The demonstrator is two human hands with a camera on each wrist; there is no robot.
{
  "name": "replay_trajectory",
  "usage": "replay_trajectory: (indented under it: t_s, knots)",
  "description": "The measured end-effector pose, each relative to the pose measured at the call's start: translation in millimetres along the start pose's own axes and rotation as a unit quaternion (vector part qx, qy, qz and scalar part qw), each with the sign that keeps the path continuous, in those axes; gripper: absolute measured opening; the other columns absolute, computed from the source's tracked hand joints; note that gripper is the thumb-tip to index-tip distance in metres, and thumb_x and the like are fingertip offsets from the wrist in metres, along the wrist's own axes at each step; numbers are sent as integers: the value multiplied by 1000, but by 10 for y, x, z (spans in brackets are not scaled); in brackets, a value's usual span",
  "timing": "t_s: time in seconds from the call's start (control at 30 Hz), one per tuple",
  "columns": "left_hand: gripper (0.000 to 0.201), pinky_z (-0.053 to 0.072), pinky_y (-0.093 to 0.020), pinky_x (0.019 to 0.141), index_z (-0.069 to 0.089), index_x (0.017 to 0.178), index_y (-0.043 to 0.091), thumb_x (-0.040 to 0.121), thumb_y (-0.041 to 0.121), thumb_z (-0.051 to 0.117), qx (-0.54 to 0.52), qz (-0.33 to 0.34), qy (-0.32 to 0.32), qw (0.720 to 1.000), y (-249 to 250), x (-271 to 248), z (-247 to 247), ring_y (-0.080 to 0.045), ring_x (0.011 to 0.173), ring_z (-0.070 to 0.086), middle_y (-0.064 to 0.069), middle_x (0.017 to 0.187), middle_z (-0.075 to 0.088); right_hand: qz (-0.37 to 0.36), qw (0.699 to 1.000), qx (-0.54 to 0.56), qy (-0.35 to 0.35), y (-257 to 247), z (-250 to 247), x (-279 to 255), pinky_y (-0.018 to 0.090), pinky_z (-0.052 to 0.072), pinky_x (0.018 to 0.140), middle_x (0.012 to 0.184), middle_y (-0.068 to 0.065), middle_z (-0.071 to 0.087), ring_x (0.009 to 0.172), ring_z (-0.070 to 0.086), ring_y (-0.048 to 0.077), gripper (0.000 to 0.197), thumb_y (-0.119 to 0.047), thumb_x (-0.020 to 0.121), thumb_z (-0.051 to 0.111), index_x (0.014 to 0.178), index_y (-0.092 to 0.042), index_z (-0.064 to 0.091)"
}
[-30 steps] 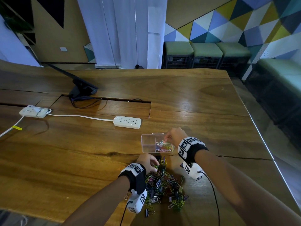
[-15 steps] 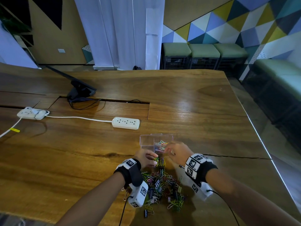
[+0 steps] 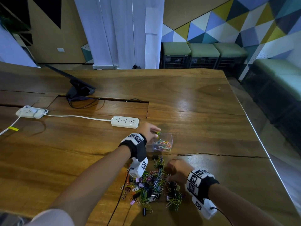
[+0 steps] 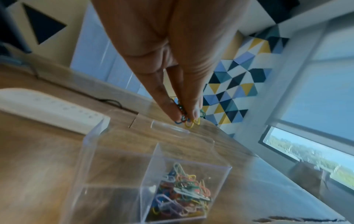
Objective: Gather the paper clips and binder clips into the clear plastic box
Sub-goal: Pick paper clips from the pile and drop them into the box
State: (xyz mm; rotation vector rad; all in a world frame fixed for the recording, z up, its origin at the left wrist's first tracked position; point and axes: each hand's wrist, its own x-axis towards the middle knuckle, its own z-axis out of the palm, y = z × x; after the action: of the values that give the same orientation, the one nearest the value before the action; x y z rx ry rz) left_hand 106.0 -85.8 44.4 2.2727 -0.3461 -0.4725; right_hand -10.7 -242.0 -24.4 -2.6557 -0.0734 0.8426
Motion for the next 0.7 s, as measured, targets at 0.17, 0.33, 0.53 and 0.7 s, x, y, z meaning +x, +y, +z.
replay_trajectory:
  t_s: [0.17, 0.33, 0.53, 0.7]
  knots:
    - [34, 42, -33, 105, 65, 118, 14, 86, 4, 62, 115, 43, -12, 992, 220, 97, -5, -20, 120, 57, -5, 127, 62, -1, 1000, 26, 0, -94, 66, -6, 33, 45, 97, 125, -1, 46, 114, 48, 20, 73, -36, 65, 81, 128, -18, 48]
    - [33, 38, -22, 101, 62, 123, 12, 92, 4, 53, 164, 63, -3, 985, 284, 107, 81, -19, 123, 53, -4, 131, 59, -18, 999, -32, -11, -177, 108, 18, 34, 46, 95, 125, 4, 44, 113, 48, 23, 61, -33, 69, 79, 121, -16, 52]
    - [33, 39, -22, 100, 62, 123, 14, 91, 6, 55, 150, 77, -12, 986, 236, 84, 118, -17, 121, 55, -4, 130, 60, -27, 999, -26, -9, -144, 96, 68, 32, 47, 91, 121, 5, 50, 109, 50, 23, 45, -31, 74, 75, 113, -15, 58]
    - [36, 36, -15, 93, 64, 120, 16, 86, 8, 64, 137, 55, -31, 988, 79, 68, 187, -15, 117, 57, -2, 124, 64, -27, 999, -25, -18, -130, 96, 98, 33, 49, 90, 117, 5, 54, 106, 53, 23, 45, -32, 73, 75, 112, -16, 59]
